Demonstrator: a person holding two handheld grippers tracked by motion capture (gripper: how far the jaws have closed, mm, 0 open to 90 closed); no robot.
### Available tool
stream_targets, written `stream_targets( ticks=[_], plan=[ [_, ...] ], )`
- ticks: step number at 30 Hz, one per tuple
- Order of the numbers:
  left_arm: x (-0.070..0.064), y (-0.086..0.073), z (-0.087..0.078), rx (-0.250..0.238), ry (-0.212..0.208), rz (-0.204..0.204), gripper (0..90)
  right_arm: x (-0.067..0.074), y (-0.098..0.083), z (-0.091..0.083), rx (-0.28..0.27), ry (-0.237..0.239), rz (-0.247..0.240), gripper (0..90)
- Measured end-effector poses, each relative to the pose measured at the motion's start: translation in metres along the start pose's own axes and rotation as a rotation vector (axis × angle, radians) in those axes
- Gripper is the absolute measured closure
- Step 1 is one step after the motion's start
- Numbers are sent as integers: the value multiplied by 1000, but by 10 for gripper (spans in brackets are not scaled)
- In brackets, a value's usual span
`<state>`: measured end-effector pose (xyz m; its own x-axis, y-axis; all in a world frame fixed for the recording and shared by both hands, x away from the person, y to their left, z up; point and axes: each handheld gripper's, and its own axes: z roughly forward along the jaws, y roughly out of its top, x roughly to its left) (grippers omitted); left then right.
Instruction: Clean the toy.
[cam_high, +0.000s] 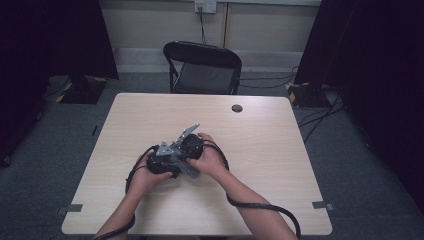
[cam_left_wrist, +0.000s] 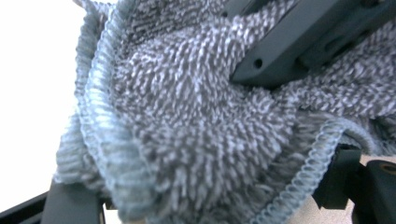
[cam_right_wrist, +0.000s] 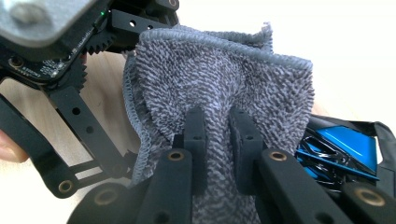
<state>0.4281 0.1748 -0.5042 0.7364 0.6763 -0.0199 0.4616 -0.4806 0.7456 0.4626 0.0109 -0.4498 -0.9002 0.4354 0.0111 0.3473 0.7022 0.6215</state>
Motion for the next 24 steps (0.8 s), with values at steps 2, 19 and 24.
stream_targets(
  ticks=[2,19,24],
  plan=[
    [0,0,0,1,0,1,255,-1,-1,1,-6,7,2,801],
    [0,0,0,0,0,0,256,-4,0,0,4,13,14,803],
    [0,0,0,0,0,1,256,-7,0,-1,3,10,19,803]
  ],
)
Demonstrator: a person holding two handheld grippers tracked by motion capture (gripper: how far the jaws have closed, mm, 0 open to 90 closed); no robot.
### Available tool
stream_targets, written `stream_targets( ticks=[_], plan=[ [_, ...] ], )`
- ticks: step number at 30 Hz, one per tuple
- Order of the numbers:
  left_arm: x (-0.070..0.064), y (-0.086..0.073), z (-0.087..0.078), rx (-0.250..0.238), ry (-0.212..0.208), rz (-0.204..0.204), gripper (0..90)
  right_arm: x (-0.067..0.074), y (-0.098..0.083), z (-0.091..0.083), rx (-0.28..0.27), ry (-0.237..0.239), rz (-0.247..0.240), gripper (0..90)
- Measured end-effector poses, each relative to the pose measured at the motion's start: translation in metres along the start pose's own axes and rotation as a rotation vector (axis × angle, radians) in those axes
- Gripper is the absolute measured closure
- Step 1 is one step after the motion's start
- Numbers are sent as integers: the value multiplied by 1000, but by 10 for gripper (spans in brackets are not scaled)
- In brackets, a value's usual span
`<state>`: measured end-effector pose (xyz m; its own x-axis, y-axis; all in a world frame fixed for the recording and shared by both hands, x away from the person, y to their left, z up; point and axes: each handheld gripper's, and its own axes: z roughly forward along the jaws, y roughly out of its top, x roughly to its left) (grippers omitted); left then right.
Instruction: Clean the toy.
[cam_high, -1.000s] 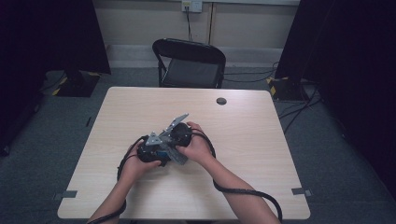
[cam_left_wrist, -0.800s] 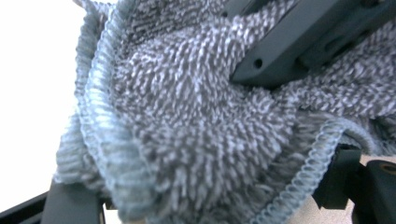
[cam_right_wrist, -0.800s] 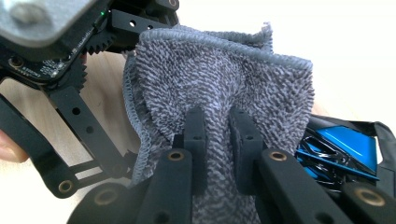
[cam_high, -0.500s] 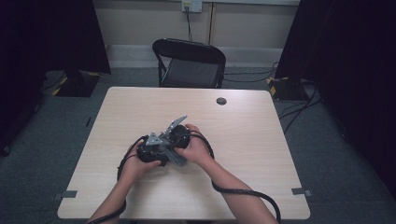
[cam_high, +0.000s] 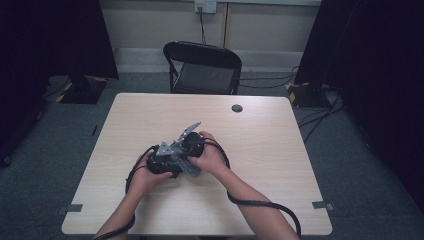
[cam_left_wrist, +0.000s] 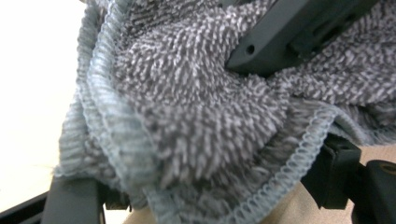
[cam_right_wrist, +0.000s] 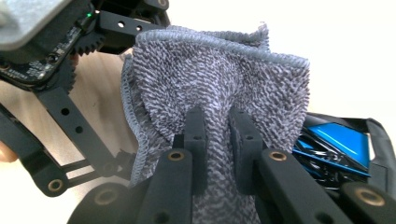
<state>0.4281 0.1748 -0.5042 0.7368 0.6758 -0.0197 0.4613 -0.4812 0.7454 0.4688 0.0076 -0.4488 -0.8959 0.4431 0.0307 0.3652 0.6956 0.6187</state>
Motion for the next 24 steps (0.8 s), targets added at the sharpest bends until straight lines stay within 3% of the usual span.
stream_targets(
  ticks=[24],
  plan=[
    [0,0,0,2,0,2,256,-29,-7,-8,-14,-50,86,802]
  ],
)
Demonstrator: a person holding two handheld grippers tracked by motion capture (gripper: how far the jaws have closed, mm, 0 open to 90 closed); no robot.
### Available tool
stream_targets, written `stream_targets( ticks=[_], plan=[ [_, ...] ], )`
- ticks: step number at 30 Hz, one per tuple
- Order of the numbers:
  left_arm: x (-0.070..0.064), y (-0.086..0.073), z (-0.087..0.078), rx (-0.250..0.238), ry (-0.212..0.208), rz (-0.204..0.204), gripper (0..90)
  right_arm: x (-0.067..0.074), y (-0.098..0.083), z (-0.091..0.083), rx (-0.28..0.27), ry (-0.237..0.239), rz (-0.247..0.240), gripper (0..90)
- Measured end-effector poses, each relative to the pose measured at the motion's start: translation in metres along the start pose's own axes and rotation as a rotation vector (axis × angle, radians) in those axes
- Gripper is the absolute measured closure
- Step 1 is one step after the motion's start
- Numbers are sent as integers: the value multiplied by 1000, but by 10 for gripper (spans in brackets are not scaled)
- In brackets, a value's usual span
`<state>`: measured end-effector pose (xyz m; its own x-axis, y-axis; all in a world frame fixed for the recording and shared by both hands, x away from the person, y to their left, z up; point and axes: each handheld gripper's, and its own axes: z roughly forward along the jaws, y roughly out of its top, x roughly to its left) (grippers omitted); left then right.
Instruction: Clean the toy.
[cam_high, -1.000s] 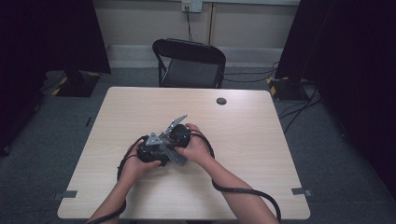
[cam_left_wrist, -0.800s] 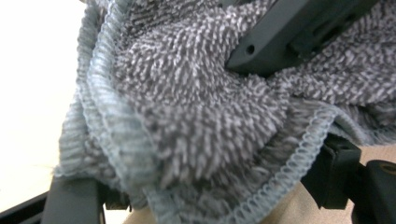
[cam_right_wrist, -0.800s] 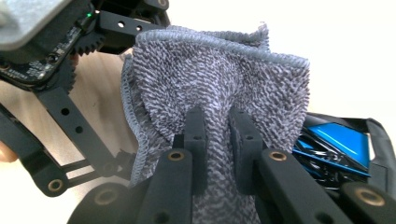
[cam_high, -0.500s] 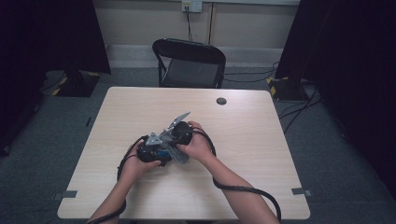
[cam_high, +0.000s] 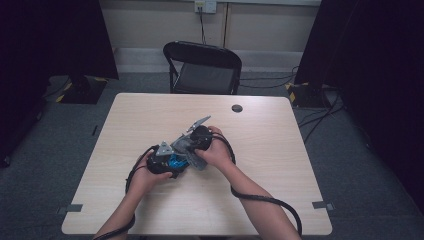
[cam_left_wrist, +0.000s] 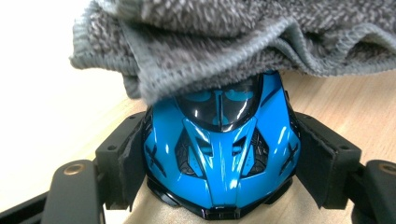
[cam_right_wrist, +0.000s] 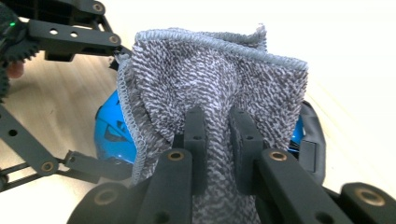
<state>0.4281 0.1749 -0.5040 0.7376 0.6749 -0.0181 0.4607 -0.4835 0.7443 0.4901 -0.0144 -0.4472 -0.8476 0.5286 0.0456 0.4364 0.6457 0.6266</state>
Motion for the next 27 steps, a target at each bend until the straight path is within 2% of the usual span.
stream_targets(
  ticks=[27],
  plan=[
    [0,0,0,-2,0,-2,256,-19,-3,-4,14,-68,25,800]
  ],
)
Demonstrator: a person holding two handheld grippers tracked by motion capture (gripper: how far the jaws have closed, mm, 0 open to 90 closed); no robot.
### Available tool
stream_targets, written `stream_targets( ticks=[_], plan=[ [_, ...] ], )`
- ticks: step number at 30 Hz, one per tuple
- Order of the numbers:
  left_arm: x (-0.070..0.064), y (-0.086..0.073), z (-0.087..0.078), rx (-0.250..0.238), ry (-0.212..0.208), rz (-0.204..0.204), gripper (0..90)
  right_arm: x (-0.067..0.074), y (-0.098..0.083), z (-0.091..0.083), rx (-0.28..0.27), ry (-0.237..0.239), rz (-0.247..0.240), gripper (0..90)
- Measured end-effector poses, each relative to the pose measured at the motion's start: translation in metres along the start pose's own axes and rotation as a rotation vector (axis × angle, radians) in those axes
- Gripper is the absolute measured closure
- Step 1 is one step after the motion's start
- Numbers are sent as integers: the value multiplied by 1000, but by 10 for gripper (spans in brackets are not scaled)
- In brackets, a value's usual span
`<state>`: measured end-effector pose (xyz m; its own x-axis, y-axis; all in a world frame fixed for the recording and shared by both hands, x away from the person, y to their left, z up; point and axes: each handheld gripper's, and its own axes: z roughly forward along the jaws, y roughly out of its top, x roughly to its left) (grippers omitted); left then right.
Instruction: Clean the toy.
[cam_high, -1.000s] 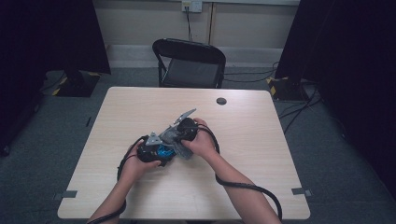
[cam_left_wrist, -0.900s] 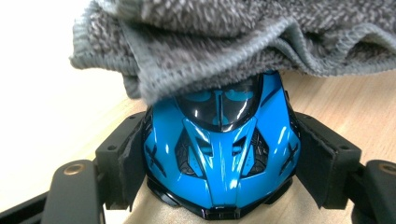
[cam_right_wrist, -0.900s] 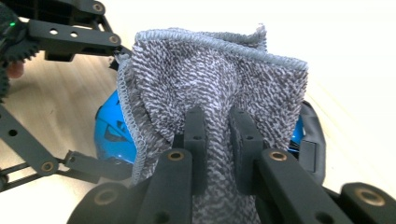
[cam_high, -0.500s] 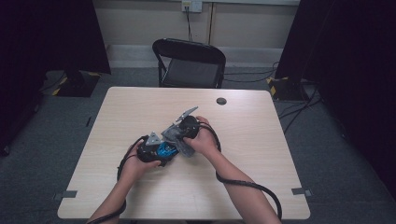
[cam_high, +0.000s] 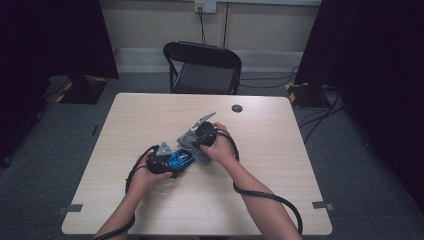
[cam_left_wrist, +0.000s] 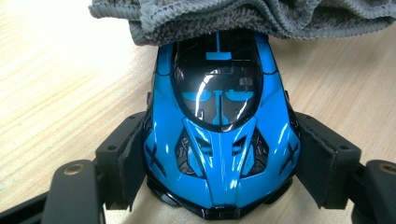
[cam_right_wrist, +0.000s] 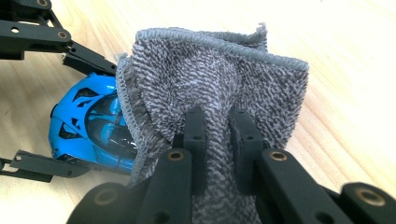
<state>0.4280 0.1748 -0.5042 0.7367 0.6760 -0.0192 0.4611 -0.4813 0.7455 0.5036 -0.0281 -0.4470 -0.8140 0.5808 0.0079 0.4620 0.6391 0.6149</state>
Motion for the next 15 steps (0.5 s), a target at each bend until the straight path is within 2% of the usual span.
stream_targets(
  ticks=[6,15],
  plan=[
    [0,0,0,0,0,0,256,-4,0,-1,-4,-4,23,801],
    [0,0,0,0,0,-2,256,-12,-1,-4,-2,-36,17,800]
  ],
)
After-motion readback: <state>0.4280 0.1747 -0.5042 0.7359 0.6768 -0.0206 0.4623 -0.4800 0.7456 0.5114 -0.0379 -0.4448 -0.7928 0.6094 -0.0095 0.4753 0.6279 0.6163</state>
